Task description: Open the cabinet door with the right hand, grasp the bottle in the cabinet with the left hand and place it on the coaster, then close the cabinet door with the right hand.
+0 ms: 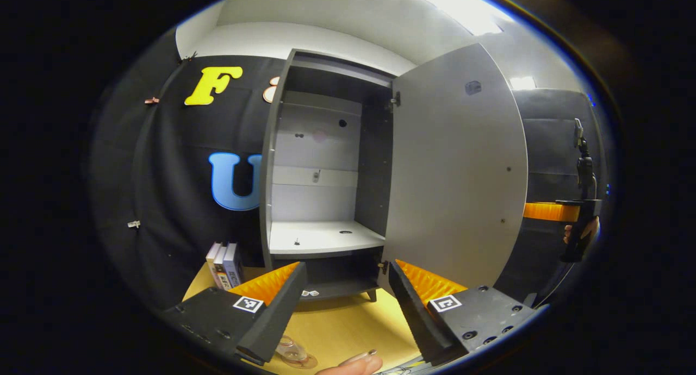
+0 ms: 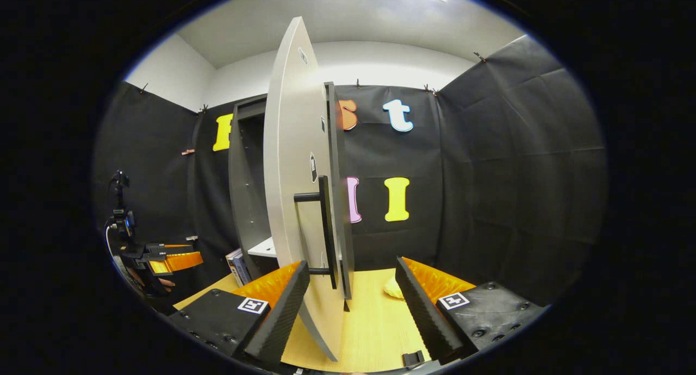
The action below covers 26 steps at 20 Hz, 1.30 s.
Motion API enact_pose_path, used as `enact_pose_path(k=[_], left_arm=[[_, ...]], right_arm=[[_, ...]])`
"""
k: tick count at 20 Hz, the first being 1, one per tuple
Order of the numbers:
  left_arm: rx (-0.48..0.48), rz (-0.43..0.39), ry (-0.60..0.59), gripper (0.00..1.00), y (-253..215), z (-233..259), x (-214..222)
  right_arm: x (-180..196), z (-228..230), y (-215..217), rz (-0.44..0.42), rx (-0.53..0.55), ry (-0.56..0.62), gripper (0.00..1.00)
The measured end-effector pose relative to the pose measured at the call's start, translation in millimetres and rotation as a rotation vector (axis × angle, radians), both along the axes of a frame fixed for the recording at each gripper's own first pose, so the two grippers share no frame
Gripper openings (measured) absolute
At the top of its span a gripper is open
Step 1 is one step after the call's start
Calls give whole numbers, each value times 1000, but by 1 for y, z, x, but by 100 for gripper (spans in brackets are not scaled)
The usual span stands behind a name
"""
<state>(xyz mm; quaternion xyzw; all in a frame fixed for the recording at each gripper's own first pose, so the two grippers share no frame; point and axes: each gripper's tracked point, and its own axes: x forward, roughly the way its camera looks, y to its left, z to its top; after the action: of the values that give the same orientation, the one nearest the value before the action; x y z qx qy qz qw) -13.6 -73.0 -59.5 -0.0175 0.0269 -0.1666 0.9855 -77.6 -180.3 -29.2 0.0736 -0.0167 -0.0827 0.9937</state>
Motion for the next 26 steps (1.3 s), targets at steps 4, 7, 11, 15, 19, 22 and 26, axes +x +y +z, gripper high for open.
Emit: enact_pose_path(k=[4,7,11,15,19,22,26], left_arm=[[-5,44,3,95,10,-2,-7],[-24,54,22,95,17,-3,-8],[-20,47,-3,95,27,8,-7],[22,49,-38,95,41,13,-10],[55,78,-51,95,68,15,-13],[43,113,-47,94,87,16,-15],[37,148,-40,95,97,15,-12]], right_arm=[[8,-1,7,41,1,4,97],[16,-3,7,34,-33,9,96],[26,-1,54,114,-16,13,98],[51,1,129,221,39,-4,98],[80,12,181,330,97,-33,98],[85,19,182,320,59,-46,98],[77,13,172,275,-1,-20,98]])
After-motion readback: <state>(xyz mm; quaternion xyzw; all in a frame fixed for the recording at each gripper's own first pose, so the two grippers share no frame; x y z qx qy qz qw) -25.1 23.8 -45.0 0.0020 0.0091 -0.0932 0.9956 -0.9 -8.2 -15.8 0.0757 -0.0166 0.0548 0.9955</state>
